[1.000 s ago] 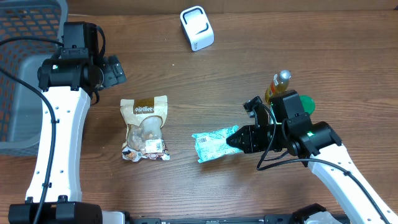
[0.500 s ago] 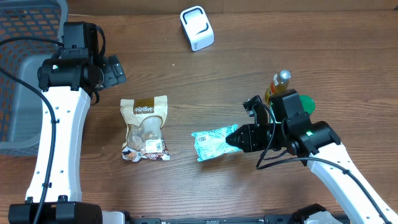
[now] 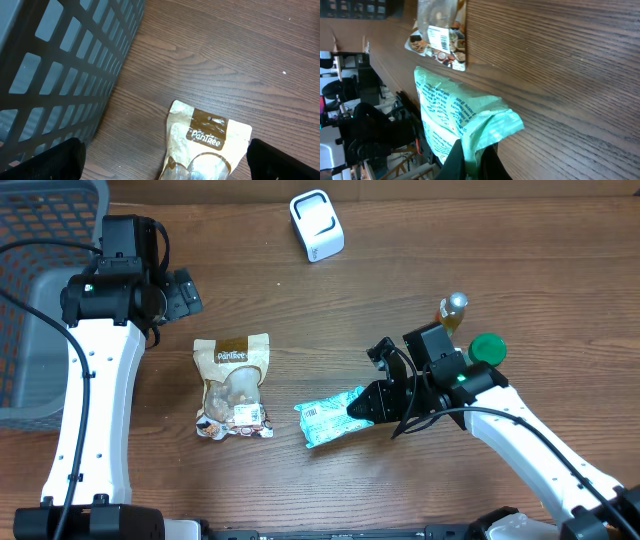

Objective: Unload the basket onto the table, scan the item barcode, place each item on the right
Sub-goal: 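Drag the light-blue packet left across the table with the right gripper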

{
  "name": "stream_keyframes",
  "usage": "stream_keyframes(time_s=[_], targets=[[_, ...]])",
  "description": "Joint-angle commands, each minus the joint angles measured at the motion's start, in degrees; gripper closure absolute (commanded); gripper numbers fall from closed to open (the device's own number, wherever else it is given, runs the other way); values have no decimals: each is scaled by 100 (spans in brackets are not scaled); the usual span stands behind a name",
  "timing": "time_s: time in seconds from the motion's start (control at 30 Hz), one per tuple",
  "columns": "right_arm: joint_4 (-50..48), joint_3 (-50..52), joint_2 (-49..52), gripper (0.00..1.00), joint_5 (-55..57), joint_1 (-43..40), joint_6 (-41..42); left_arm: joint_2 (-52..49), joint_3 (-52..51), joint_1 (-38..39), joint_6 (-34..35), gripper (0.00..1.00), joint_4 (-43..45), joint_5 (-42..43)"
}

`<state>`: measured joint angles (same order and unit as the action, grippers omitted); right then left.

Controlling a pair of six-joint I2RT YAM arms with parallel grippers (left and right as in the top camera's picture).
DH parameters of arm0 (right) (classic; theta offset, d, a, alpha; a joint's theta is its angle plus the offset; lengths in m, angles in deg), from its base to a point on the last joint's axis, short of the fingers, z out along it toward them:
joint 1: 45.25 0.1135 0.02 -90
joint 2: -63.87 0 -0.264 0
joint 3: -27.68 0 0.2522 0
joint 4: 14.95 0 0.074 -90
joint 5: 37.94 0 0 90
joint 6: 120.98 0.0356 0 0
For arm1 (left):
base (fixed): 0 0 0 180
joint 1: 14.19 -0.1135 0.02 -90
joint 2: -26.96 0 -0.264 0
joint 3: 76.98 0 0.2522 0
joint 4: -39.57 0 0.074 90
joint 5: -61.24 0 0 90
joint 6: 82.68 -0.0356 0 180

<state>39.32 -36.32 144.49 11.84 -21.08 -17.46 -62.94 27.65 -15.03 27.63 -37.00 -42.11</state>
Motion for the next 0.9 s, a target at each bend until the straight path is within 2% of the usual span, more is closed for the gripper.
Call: stream_keyframes(time_s=[0.0,0.87], targets=[[-61,2,85,96,-22,26,-28,20,26,11,-151,0,2,-55],[-144,2,85,96,181,26,-28,20,26,11,-149,0,2,-55]])
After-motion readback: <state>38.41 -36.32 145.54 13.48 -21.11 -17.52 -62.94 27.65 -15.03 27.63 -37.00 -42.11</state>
